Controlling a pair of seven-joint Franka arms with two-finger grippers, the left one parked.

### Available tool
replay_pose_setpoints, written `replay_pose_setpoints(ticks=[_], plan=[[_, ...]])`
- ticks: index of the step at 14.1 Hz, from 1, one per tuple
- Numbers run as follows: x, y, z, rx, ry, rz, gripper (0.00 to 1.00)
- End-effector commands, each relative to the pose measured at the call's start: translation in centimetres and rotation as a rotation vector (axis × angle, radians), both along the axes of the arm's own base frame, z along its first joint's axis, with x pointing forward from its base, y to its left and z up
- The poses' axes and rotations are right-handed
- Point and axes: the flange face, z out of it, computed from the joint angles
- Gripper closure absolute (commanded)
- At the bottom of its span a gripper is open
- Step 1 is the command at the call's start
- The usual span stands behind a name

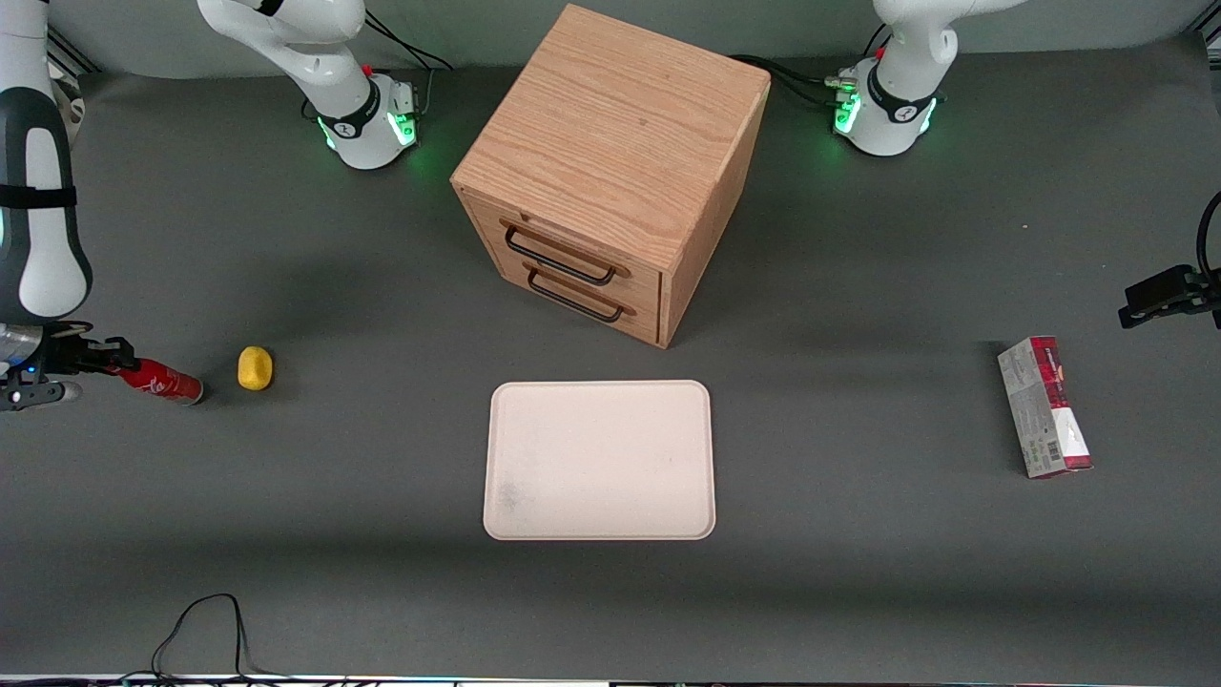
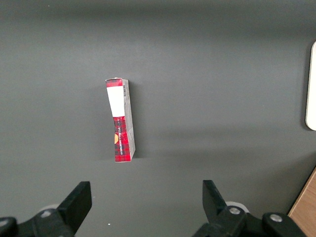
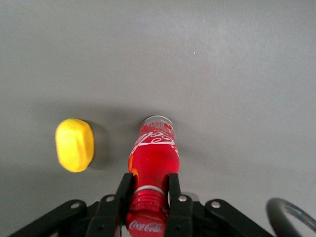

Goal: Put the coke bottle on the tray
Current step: 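Close the right gripper on the bottle and lift it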

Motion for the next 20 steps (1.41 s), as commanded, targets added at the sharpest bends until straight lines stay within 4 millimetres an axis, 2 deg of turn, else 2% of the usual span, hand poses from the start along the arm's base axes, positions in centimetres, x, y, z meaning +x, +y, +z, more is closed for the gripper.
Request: replay_pose_setpoints(ticks=[1,2,4,6,9,11,12,15,18,20], plan=[[1.0,0.4,9.4,-0.021,-0.004,0.052,1.00],[1.5,1.0,14.8,-0.029,-0.011,0.064,1.00],[1.9,1.9,20.8,-0.050,-0.029,0.100,1.00],[1.6,2.5,25.5,-0.061,-0.039,0.127,1.00],[0.5,3.1,30.2,-0.065,-0.047,0.140,1.00],[0.1,3.8,31.9,-0.060,-0.052,0.142,1.00],[0.3,4.3,32.1,-0.056,-0.058,0.147,1.00],[2.9,11.4,33.7,-0.075,-0.102,0.228,1.00],[6.0,18.9,33.5,-0.086,-0.129,0.258,1.00],[7.4,24.7,32.8,-0.060,-0.147,0.253,1.00]])
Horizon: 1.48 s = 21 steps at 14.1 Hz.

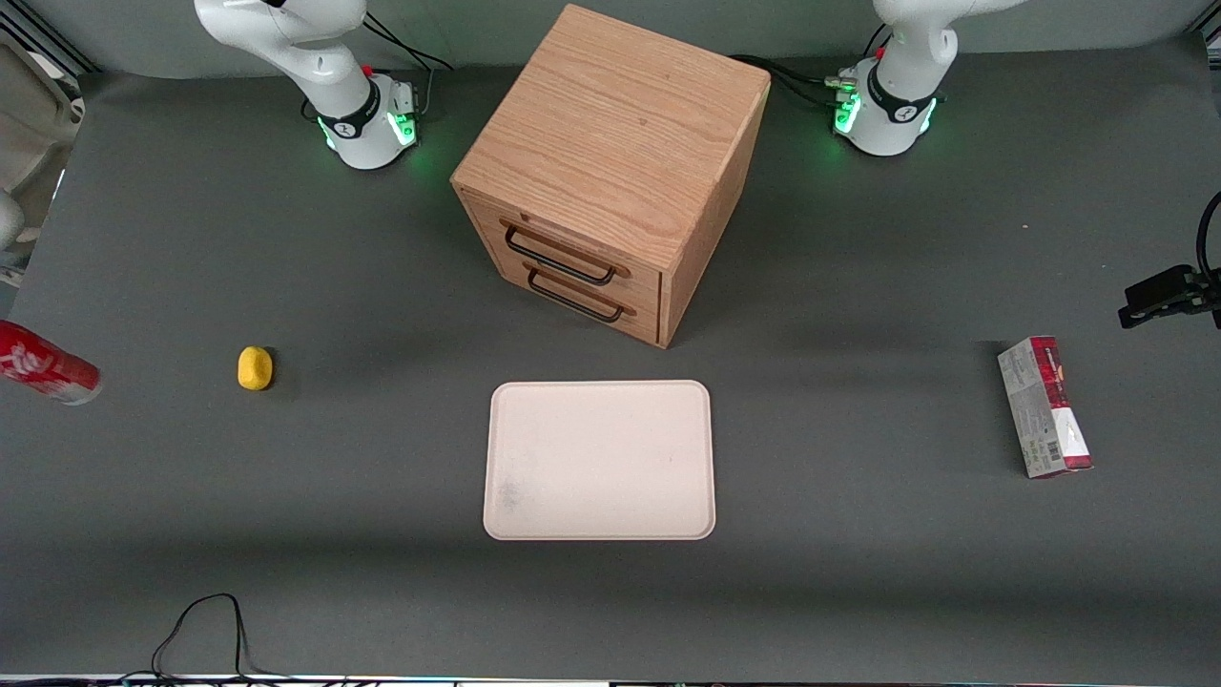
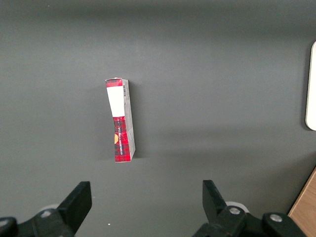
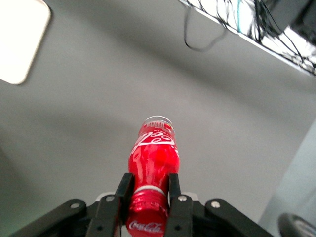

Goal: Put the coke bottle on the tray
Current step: 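Carry the held bottle over the white tray with the right gripper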

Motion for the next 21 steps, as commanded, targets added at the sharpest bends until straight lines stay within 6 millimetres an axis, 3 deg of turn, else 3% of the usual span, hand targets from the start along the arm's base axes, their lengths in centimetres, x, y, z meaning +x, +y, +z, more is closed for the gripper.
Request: replay_pose_setpoints(ticks=[1,6,12,15,17,21], plan=[[1.8,6.7,0.1,0.021,-0.024,-0.034,1.00],[2.3,19.7,-2.8,0.131,0.004,-0.175,1.00],[-0.1,35.1,-6.1,0.101,-0.018,-0.260,1.00],[-1.0,38.7,-7.1,0.111,-0.027,-0.281,1.00],[-0.2,39.4,-8.7,0.120,-0.030,-0.275,1.00],[3.1,40.1,-14.7,0.129,-0.034,-0.272,1.00]])
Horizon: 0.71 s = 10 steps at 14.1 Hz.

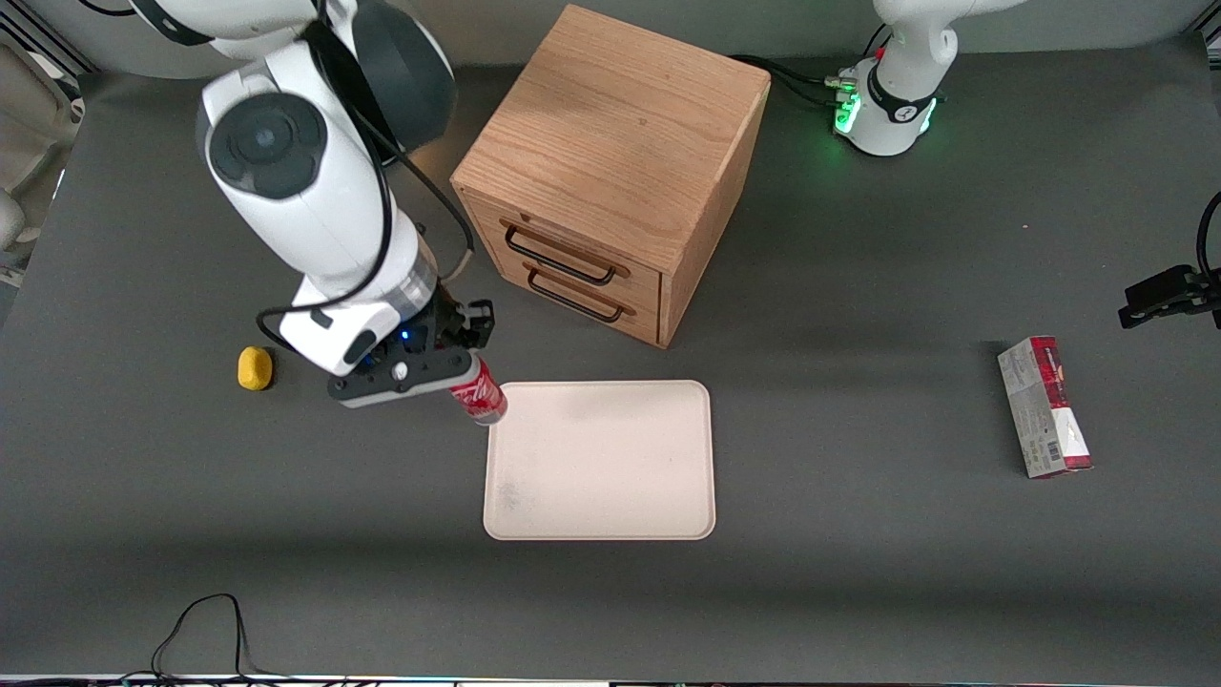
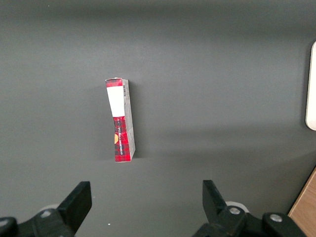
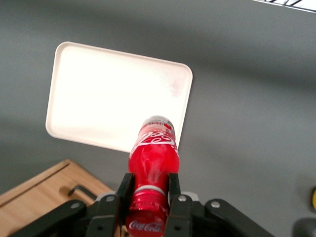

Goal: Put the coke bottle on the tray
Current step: 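Carry the held bottle over the white tray with the right gripper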

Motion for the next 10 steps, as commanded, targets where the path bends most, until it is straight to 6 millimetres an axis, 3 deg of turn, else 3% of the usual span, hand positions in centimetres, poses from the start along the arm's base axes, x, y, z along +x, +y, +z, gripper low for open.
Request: replay_pose_setpoints(ticks=[1,5,7,10], plan=[[2.7,0.6,-4.0,0.003,-0.022,-0.011,1.00],[4.5,0.7,-10.3,-0.022,0.018,0.057,1.00],[5.3,-0.3,-12.1,-0.031,0.040,0.086,1.00],[6.2,-0.2,-15.0,-0.024,0.035,0.088,1.00]])
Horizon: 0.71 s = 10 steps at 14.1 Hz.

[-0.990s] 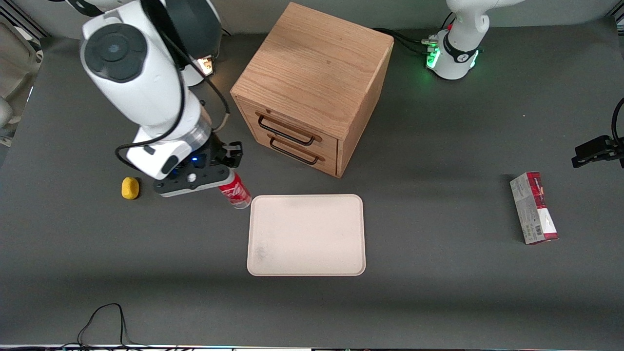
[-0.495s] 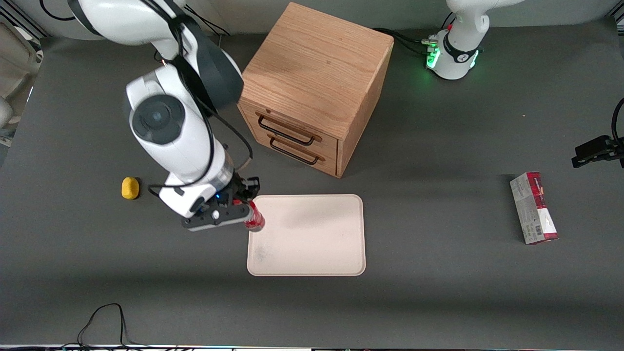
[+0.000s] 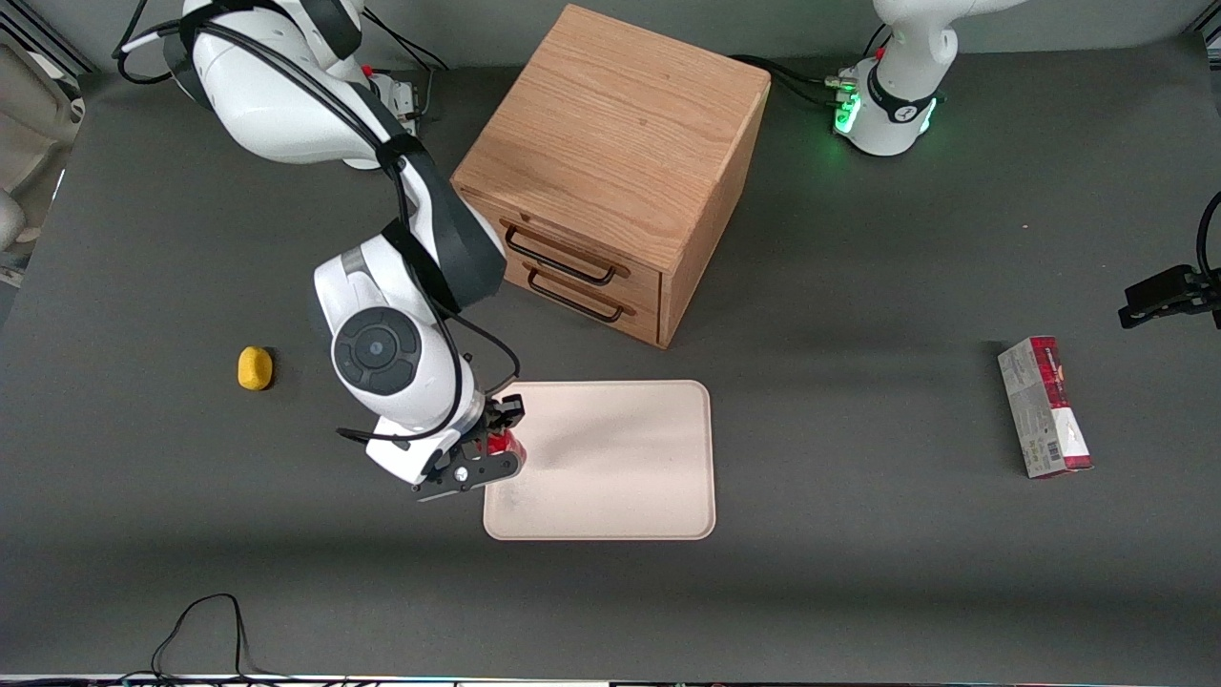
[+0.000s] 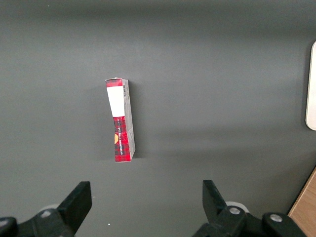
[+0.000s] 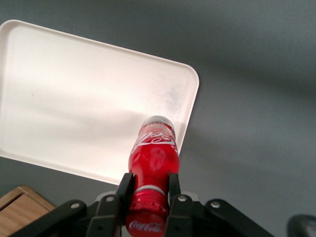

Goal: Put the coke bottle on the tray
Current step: 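Carry the held bottle over the white tray with the right gripper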

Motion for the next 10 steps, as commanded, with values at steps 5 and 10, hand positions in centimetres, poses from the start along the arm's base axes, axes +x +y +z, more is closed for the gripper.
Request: replay_pose_setpoints(ticks=[5,10], plan=[[2.3,0.6,-5.0,0.027,-0.065,0.025,1.00],[2.8,-0.3,-6.8,0.021,-0.054,0.052,1.00]])
